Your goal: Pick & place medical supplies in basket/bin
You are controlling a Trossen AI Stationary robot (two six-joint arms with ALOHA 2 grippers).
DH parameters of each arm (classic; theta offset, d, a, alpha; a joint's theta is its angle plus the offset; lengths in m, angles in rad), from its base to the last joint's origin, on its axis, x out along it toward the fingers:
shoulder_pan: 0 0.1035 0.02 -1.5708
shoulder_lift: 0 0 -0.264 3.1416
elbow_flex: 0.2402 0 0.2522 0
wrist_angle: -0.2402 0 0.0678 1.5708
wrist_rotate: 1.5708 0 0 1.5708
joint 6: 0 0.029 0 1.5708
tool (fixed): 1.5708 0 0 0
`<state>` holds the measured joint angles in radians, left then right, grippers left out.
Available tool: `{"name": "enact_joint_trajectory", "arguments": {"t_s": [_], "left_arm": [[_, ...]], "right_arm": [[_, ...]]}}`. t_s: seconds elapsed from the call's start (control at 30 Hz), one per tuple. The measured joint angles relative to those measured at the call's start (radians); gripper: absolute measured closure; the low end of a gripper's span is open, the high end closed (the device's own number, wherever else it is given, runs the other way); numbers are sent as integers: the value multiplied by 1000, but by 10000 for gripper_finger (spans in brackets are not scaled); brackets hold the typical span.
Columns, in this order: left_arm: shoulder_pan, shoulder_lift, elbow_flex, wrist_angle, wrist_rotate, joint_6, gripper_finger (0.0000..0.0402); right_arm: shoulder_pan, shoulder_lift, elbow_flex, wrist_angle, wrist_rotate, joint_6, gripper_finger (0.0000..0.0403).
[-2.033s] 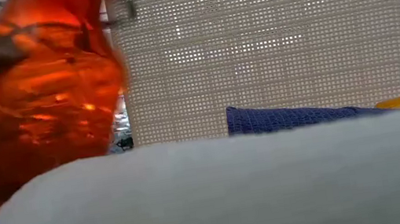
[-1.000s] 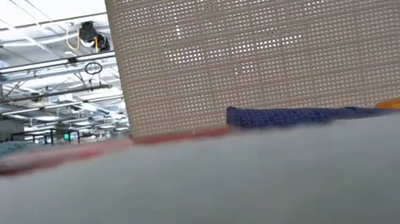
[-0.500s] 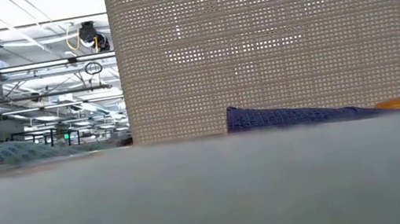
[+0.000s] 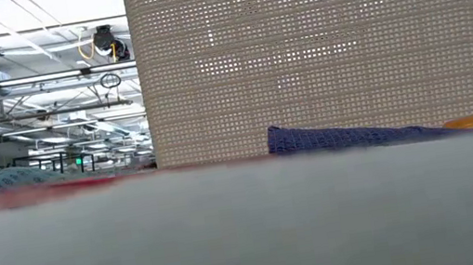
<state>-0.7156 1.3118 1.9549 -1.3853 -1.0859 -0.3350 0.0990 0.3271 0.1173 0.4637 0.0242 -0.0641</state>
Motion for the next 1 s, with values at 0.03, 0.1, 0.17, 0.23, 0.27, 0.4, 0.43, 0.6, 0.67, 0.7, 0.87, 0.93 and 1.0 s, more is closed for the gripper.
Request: {"name": "enact_joint_trajectory", "arguments": {"t_s": [0.03,0.1,0.17,0.23,0.27,0.4,0.43,0.6,0.67,0.7,0.87,0.93,1.0], "left_arm": [[14,0,0,42,21,38,401],[50,4,0,146,84,133,401],[101,15,0,274,178,240,401],[160,38,0,394,281,350,401],[190,51,0,451,335,398,401],[338,98,0,603,548,507,402],[380,110,0,625,596,515,402],[574,187,0,640,844,512,401],[635,226,0,640,914,504,402],[660,246,0,640,946,505,402],[773,340,0,640,1082,516,401],[810,378,0,632,1124,521,402],[839,422,0,627,1150,541,402]], "right_arm": [[0,0,0,0,0,0,403],[0,0,0,0,0,0,403],[0,0,0,1,0,-1,403],[0,0,0,2,0,-1,403],[0,0,0,3,0,-1,403],[0,1,-1,35,0,-1,403],[0,1,0,52,0,-2,403],[0,-16,0,57,0,0,403],[0,-22,0,56,0,-1,403],[0,-26,0,55,0,-6,403],[0,-50,0,56,0,-16,403],[0,-61,0,56,-1,-25,403],[0,-66,0,57,-1,-26,403]]}}
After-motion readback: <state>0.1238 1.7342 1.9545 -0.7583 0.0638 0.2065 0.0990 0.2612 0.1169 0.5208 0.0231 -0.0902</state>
